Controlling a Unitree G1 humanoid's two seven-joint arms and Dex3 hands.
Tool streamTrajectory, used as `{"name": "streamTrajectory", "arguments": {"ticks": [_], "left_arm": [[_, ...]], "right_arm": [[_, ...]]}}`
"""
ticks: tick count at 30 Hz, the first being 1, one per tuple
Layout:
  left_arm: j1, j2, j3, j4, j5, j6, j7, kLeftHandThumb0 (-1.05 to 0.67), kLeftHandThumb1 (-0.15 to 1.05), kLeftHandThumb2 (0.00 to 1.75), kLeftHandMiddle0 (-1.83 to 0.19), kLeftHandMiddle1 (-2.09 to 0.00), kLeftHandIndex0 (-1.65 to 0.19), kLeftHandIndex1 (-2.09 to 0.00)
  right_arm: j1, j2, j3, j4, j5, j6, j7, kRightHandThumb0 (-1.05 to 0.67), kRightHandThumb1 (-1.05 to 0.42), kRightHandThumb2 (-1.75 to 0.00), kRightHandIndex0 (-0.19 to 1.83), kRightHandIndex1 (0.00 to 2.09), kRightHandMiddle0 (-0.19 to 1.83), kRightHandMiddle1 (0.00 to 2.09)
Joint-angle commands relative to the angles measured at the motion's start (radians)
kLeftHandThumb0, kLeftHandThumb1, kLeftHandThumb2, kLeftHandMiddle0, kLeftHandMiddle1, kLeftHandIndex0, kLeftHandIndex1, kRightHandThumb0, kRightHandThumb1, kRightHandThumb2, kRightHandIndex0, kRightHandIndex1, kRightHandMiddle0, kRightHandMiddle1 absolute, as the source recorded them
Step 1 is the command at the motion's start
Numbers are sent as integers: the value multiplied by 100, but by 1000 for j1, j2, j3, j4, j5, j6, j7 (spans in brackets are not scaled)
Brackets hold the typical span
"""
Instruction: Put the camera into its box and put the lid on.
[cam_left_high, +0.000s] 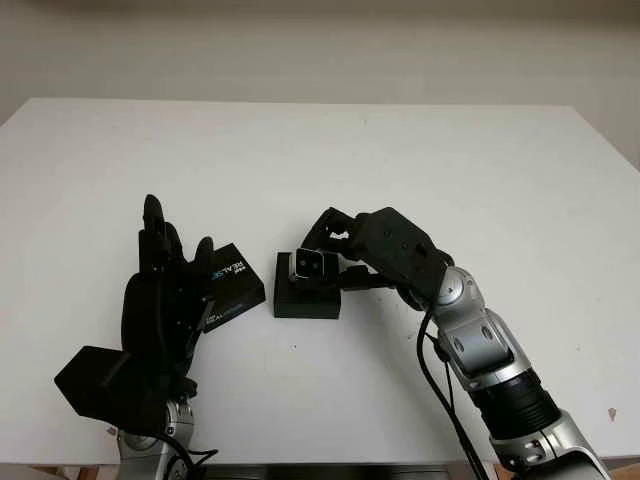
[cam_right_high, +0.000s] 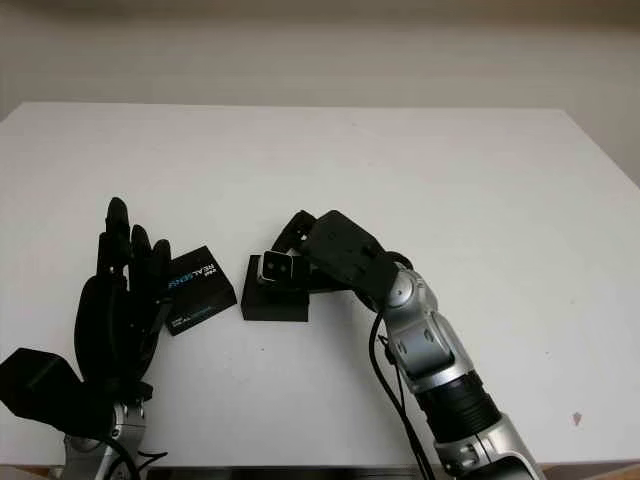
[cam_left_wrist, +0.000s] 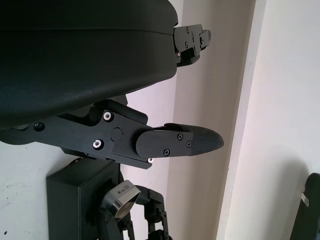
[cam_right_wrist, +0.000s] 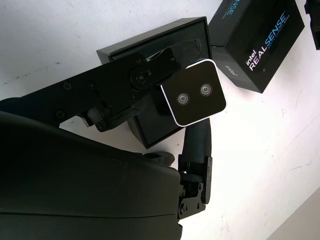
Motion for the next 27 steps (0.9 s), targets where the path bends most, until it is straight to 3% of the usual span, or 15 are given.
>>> {"name": "streamTrajectory", "arguments": {"ticks": [1, 27], "left_arm": [[5, -3, -4, -21, 2, 0, 3, -52, 105, 34, 7, -5, 13, -5], [9, 5, -1, -21, -8, -4, -11, -52, 105, 34, 8, -5, 14, -5]], "right_arm": [[31, -29, 1, 25, 1, 3, 14, -35, -100, -6, 35, 7, 32, 209], [91, -44, 4, -58, -19, 62, -6, -32, -103, -6, 34, 6, 20, 209]]}}
